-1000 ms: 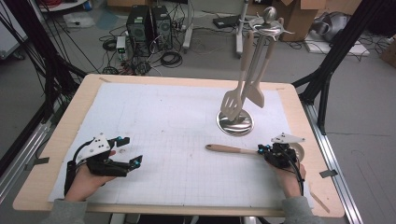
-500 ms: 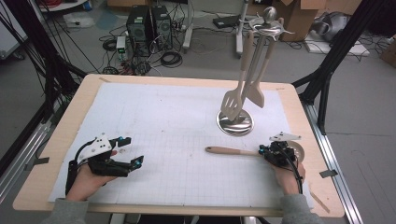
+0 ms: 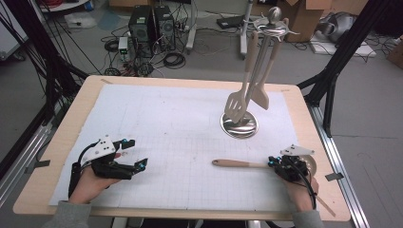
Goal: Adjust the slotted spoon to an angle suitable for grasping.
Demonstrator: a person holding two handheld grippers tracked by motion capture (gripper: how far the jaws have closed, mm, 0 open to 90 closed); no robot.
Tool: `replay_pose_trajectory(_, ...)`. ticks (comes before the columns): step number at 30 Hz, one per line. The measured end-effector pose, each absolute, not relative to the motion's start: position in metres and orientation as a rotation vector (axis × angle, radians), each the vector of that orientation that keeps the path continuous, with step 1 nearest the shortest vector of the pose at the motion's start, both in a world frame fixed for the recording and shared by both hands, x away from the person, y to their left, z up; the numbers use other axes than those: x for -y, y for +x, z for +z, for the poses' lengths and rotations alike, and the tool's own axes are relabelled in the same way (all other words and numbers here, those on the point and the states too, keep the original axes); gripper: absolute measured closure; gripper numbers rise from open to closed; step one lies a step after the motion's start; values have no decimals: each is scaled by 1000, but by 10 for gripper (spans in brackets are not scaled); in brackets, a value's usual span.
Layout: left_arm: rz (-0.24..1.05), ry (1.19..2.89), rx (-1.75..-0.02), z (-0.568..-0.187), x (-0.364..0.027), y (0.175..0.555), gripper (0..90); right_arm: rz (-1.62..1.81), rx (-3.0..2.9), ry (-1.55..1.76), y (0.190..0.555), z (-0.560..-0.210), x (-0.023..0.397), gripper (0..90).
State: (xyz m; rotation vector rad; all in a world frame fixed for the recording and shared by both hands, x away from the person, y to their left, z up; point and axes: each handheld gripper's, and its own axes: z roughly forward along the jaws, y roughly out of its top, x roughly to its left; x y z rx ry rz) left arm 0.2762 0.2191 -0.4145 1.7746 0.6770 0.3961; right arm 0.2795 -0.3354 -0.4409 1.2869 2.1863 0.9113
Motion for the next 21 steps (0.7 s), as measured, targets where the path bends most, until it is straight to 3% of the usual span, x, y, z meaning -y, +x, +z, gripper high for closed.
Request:
replay_pose_trajectory(6, 393, 1772, -679, -415, -217, 276, 137, 932, -2194, 1260, 251, -441, 345, 897)
replay_pose_trajectory(13, 386, 1782, -669, -415, -212, 277, 137, 1028, -2175, 1207, 241, -436, 345, 897)
replay_pose_trajectory(21, 387, 1779, -672, -415, -213, 279, 137, 1147, -2300, 1031, 228, -426, 309, 897)
